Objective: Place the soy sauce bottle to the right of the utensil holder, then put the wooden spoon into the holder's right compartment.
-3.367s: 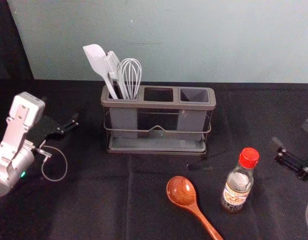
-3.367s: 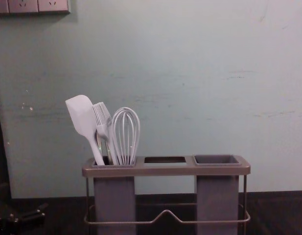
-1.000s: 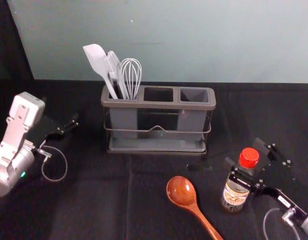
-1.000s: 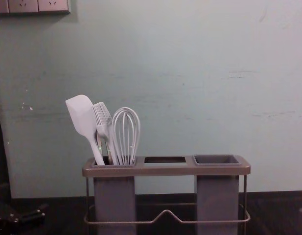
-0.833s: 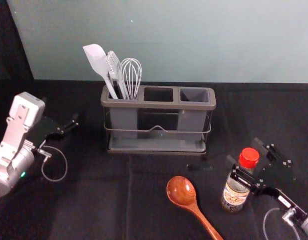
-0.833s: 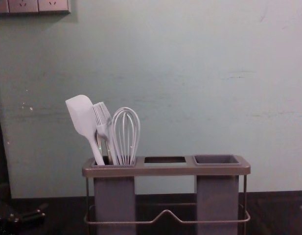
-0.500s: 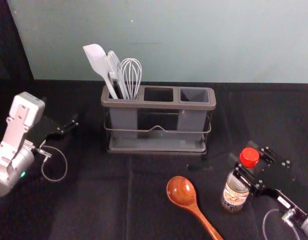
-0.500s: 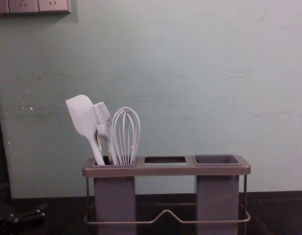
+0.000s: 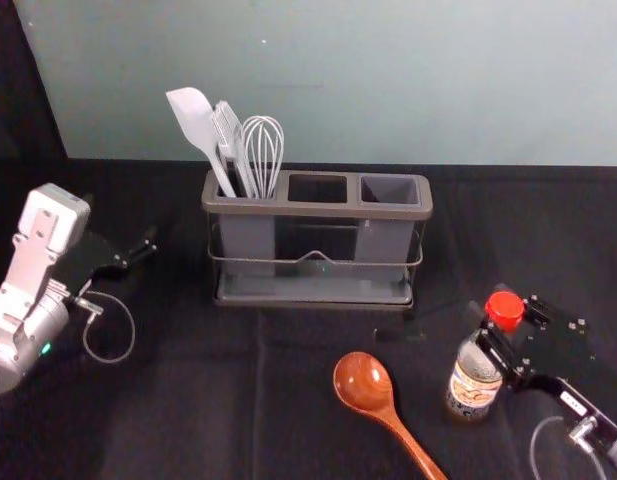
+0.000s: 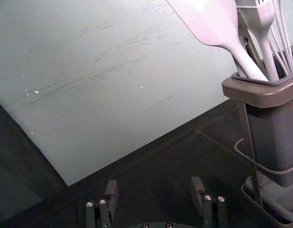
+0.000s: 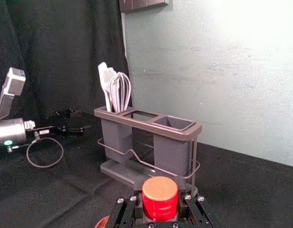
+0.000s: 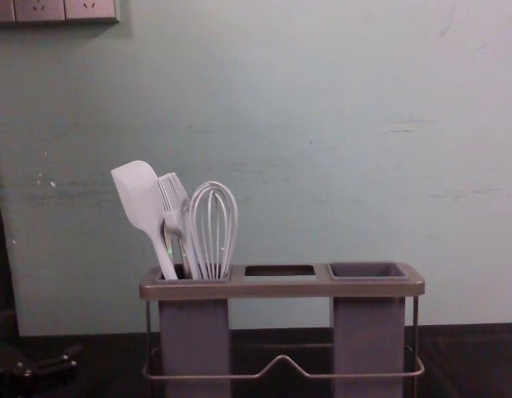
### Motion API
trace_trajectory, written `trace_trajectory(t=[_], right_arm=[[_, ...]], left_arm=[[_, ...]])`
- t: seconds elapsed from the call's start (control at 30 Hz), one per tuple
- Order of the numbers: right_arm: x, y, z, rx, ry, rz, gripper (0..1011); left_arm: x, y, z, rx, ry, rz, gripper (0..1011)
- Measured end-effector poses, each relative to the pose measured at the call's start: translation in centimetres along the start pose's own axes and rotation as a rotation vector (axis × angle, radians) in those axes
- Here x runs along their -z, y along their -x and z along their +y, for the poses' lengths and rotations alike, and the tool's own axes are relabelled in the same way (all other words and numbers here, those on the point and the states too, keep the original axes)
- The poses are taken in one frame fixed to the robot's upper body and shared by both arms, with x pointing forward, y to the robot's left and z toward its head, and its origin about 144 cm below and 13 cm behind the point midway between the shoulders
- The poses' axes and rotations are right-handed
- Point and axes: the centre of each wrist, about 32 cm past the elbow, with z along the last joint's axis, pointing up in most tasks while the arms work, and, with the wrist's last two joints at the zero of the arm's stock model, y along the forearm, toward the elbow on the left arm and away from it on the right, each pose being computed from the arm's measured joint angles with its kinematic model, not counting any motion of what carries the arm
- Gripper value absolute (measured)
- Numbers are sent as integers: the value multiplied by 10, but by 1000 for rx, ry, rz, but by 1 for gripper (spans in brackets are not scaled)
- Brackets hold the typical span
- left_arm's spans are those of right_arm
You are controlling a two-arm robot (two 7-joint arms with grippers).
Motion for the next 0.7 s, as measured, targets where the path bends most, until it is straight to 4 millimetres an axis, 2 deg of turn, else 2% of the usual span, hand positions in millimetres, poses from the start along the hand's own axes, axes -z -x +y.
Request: trace_trajectory(t=[0.3, 0.7], right_arm=[[-12, -10, 4, -3, -18, -40, 382], [-12, -54, 31, -10, -38, -61, 382]], left_arm=[[0, 0, 0, 0, 0, 0, 1005], [0, 0, 0, 0, 0, 0, 1005]])
